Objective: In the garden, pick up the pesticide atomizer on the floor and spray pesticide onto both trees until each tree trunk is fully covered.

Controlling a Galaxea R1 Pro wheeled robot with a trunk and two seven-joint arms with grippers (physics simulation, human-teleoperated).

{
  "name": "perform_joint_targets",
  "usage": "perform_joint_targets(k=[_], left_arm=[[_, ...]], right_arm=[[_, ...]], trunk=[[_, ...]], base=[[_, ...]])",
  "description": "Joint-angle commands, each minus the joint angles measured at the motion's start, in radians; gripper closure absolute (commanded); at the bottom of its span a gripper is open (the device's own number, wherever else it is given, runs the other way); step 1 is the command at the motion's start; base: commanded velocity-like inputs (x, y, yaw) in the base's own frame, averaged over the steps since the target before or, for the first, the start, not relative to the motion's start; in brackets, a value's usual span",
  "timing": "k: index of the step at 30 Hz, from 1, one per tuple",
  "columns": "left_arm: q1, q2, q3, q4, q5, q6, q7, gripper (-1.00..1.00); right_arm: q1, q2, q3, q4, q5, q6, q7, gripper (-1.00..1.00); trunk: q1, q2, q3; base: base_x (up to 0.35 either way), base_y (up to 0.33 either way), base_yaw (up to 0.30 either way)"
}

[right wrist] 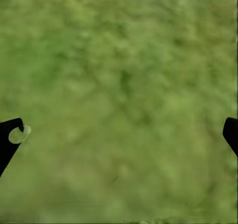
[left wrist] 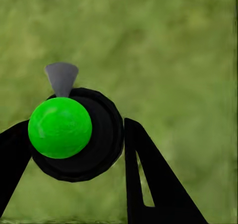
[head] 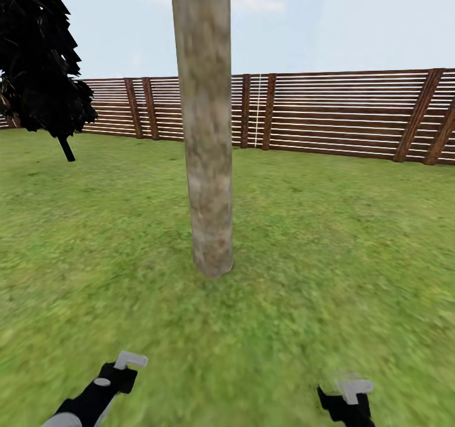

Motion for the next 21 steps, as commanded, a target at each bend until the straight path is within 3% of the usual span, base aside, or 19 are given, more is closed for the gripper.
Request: perform_joint_targets(k=[1, 3, 5, 9, 12, 21], left_arm=[[-0.003, -0.002, 0.0, -0.001, 0.041, 0.03, 0.001, 1.0], [-0.005, -0.002, -0.002, -0.006, 0.106, 0.089, 0.003, 1.0], [-0.005, -0.001, -0.003, -0.008, 0.131, 0.111, 0.009, 1.0], [-0.01, -0.004, -0.004, -0.011, 0.138, 0.128, 0.004, 1.0], [-0.036, -0.007, -0.003, -0.079, 0.139, 0.205, 0.001, 1.0], [-0.024, -0.006, -0.001, -0.084, 0.139, 0.198, -0.001, 1.0]], right_arm=[[0.02, 0.007, 0.003, 0.001, -0.015, -0.05, -0.091, -1.0], [0.037, 0.023, 0.004, 0.002, -0.025, -0.097, -0.2, -1.0], [0.042, 0.057, 0.005, 0.002, -0.015, -0.112, -0.235, -1.0], [0.043, 0.076, 0.006, 0.002, 0.006, -0.113, -0.244, -1.0], [0.043, 0.076, 0.004, 0.002, 0.005, -0.113, -0.248, -1.0], [0.043, 0.078, 0.004, 0.002, 0.006, -0.113, -0.247, -1.0]], trunk=[[0.0, 0.0, 0.0], [0.0, 0.0, 0.0], [0.0, 0.0, 0.0], [0.0, 0.0, 0.0], [0.0, 0.0, 0.0], [0.0, 0.0, 0.0]], base=[[0.0, 0.0, 0.0], [0.0, 0.0, 0.0], [0.035, 0.0, 0.0], [0.233, -0.105, 0.0], [0.171, -0.232, -0.018], [0.212, -0.237, -0.228]])
